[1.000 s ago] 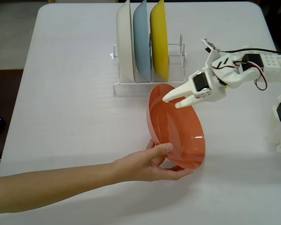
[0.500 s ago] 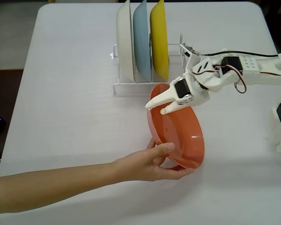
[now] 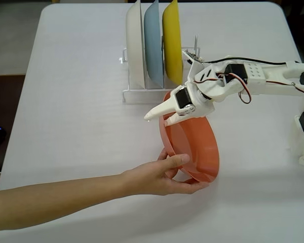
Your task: Can you put the plate away?
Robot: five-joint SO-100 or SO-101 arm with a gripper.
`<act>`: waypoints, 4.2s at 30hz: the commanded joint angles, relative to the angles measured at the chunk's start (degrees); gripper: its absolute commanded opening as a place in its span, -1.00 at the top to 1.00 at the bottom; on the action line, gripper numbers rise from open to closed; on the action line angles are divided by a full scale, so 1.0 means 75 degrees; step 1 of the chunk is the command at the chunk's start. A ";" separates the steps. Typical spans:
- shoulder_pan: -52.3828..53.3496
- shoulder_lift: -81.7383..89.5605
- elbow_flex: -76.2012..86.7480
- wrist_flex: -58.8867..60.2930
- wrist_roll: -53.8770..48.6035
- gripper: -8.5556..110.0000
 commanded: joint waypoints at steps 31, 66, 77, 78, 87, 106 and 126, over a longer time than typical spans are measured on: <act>-0.0070 0.3820 -0.1875 0.0445 -0.0738 0.87; 0.3211 0.8402 0.3176 -0.3012 -0.5496 0.87; 0.4641 0.7793 0.3000 -0.2191 -0.4781 0.87; 0.4676 0.7734 0.3000 -0.2180 -0.4805 0.87; 0.5250 0.7090 0.2977 -0.2168 -0.4102 0.87; 0.4594 0.5813 0.3246 -0.3527 -0.4195 0.87; 0.5566 0.5355 0.4781 -0.4195 -0.3492 0.87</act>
